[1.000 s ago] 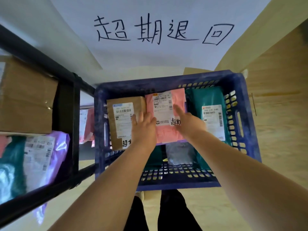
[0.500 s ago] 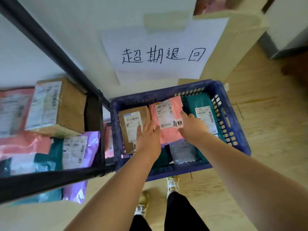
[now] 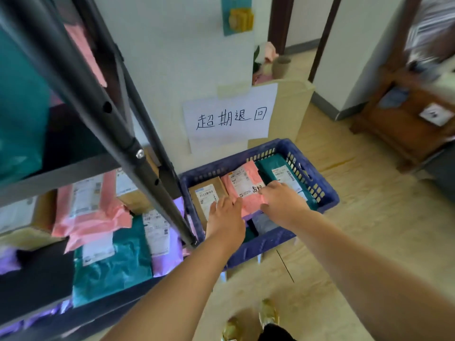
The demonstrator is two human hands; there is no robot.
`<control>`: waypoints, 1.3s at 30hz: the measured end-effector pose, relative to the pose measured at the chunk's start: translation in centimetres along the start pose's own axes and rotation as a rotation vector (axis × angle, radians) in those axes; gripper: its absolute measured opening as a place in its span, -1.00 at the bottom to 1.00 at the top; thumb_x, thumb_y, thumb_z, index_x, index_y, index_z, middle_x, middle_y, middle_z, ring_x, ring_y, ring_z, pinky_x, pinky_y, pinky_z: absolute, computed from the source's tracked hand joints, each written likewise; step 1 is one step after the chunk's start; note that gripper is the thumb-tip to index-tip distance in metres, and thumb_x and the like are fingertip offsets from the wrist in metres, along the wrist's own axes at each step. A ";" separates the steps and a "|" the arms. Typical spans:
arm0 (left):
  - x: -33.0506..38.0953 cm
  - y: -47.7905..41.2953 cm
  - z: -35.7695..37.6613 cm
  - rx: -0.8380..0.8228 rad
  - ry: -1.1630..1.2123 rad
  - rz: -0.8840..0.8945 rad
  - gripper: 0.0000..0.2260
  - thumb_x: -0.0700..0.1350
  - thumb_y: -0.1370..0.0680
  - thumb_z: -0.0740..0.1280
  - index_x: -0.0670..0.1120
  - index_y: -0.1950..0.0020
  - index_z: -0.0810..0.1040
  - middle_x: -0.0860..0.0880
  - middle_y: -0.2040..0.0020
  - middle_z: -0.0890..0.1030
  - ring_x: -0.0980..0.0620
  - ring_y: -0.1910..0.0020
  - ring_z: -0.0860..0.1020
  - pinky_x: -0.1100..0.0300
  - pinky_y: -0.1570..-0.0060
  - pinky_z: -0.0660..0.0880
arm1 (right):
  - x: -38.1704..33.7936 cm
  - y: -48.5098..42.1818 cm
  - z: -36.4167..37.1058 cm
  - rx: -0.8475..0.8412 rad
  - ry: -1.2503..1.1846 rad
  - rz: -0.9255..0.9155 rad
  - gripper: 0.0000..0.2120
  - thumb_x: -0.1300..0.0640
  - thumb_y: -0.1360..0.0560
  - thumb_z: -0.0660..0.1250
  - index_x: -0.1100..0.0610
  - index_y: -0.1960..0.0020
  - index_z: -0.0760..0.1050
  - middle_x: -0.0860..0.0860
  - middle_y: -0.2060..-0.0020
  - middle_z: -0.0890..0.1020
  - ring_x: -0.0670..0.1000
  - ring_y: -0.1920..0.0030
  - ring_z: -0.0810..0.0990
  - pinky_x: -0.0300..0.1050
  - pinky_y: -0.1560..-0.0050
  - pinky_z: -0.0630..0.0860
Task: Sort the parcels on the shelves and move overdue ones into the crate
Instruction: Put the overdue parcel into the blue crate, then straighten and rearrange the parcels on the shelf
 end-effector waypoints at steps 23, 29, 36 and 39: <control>-6.9 25.1 -23.6 0.661 0.287 -0.098 -0.50 -0.30 -0.51 0.22 0.03 -0.42 0.41 0.01 -0.32 0.51 -0.04 -0.27 0.46 0.14 -0.16 0.38 | -20.1 19.5 -14.7 0.319 -0.048 -0.520 -0.62 0.01 -0.58 0.29 0.00 -0.39 0.45 -0.09 -0.30 0.47 -0.02 -0.33 0.42 -0.06 -0.28 0.42; -11.4 31.4 -29.7 0.833 0.301 -0.140 -0.52 -0.23 -0.54 0.26 0.06 -0.45 0.38 0.02 -0.33 0.50 0.00 -0.30 0.46 0.01 -0.24 0.45 | -28.2 24.0 -19.4 0.436 -0.019 -0.664 -0.64 0.00 -0.57 0.31 -0.01 -0.36 0.48 -0.09 -0.25 0.50 -0.04 -0.28 0.46 -0.04 -0.25 0.44; -19.8 35.7 -35.9 0.910 0.317 -0.225 -0.57 -0.21 -0.55 0.24 0.06 -0.41 0.40 -0.01 -0.30 0.52 -0.10 -0.13 0.55 0.00 -0.09 0.52 | -36.8 26.2 -23.3 0.519 -0.065 -0.752 -0.61 -0.03 -0.55 0.34 -0.04 -0.37 0.47 -0.10 -0.27 0.52 -0.06 -0.24 0.50 -0.13 -0.21 0.44; -24.8 36.1 -38.0 0.896 0.373 -0.239 -0.62 -0.16 -0.57 0.24 0.04 -0.39 0.42 0.01 -0.26 0.53 -0.05 -0.15 0.54 0.05 -0.12 0.49 | -40.9 25.3 -24.4 0.552 -0.092 -0.736 -0.60 -0.03 -0.57 0.33 -0.05 -0.40 0.44 -0.11 -0.31 0.51 -0.10 -0.24 0.49 -0.28 -0.09 0.34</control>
Point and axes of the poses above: each hand's wrist, its own y-axis away from the middle knuckle, its own z-axis out of the palm, x = y × z, the point moved 9 cm from there along -y, towards the middle knuckle
